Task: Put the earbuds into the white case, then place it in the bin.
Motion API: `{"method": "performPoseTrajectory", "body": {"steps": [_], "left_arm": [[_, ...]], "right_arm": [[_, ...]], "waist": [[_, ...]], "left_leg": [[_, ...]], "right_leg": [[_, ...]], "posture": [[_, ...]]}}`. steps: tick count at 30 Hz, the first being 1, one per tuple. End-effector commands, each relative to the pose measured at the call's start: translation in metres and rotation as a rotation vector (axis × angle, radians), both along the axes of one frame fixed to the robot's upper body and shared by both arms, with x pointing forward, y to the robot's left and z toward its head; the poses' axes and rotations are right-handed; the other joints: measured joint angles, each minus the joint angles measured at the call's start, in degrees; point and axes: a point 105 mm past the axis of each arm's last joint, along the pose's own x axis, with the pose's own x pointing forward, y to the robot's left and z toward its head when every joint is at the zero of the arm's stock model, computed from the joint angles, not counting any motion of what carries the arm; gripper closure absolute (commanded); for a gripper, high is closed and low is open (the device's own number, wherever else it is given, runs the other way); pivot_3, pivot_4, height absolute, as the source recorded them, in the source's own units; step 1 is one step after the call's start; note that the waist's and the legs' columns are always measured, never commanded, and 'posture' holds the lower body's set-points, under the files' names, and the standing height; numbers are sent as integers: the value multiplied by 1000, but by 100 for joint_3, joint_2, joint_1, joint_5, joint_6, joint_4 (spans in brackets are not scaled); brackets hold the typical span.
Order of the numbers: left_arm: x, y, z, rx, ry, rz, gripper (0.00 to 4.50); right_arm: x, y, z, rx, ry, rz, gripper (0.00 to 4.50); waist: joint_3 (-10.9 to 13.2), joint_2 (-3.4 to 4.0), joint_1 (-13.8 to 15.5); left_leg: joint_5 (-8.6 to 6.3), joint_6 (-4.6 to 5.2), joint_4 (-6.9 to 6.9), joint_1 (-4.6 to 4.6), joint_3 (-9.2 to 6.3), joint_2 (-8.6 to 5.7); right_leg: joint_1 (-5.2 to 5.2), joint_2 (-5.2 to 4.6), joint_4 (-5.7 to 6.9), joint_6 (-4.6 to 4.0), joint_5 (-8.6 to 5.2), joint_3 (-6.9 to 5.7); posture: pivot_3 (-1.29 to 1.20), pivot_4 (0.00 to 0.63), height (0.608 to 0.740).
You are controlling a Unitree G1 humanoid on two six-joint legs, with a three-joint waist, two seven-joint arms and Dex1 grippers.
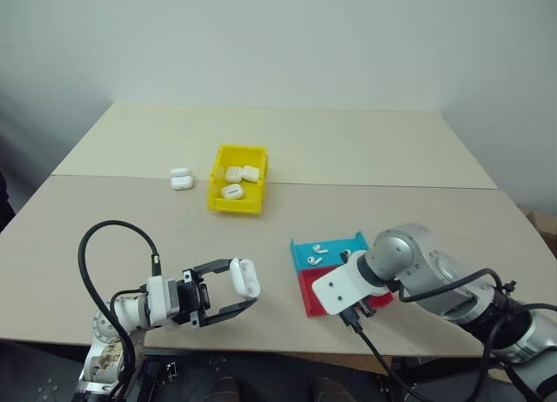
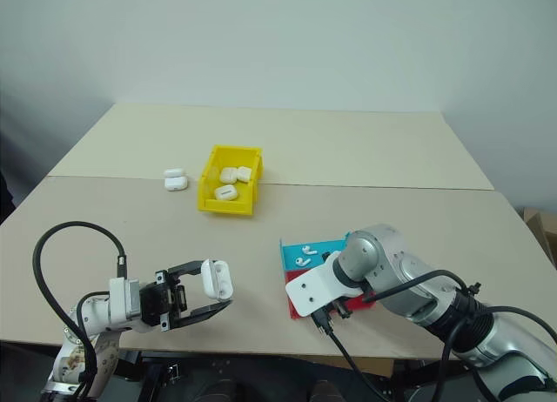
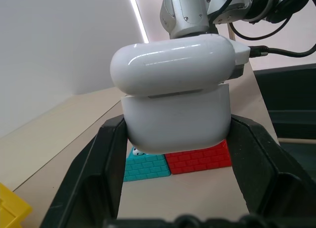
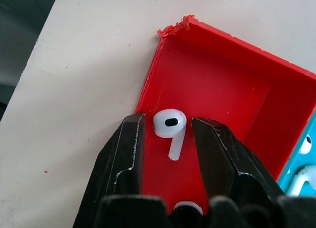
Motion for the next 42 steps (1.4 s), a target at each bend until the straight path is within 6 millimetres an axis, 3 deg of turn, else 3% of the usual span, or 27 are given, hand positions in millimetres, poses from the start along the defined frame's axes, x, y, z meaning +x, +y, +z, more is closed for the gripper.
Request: {"method": "performPoseTrajectory", "body": {"steps": [1, 28, 31, 42], "left_arm": [[-4, -3, 6, 14, -37, -14, 1756], [-2, -4, 4, 31, -29, 8, 1756], [-2, -4, 3, 34, -28, 10, 1756], [-2, -3, 3, 39, -28, 14, 1756]], "right_arm": [[0, 1, 2, -5, -29, 26, 2622], [0, -1, -1, -14, -32, 52, 2622], [2, -2, -2, -28, -46, 56, 3208], [5, -3, -3, -30, -65, 55, 3208]], "waist": [[0, 0, 1], [0, 0, 4], [0, 0, 4], [0, 0, 1]], "left_leg": [[0, 0, 0, 0, 0, 0], [0, 0, -2, 1, 0, 0], [0, 0, -2, 1, 0, 0], [0, 0, -2, 3, 1, 1]], "right_leg": [[0, 0, 0, 0, 0, 0], [1, 0, -2, -1, -1, -1], [1, 0, -3, -1, -1, -1], [3, 0, -4, -1, -1, -2]], "posture": [[0, 150, 740], [0, 150, 740], [0, 150, 740], [0, 150, 740]]}}
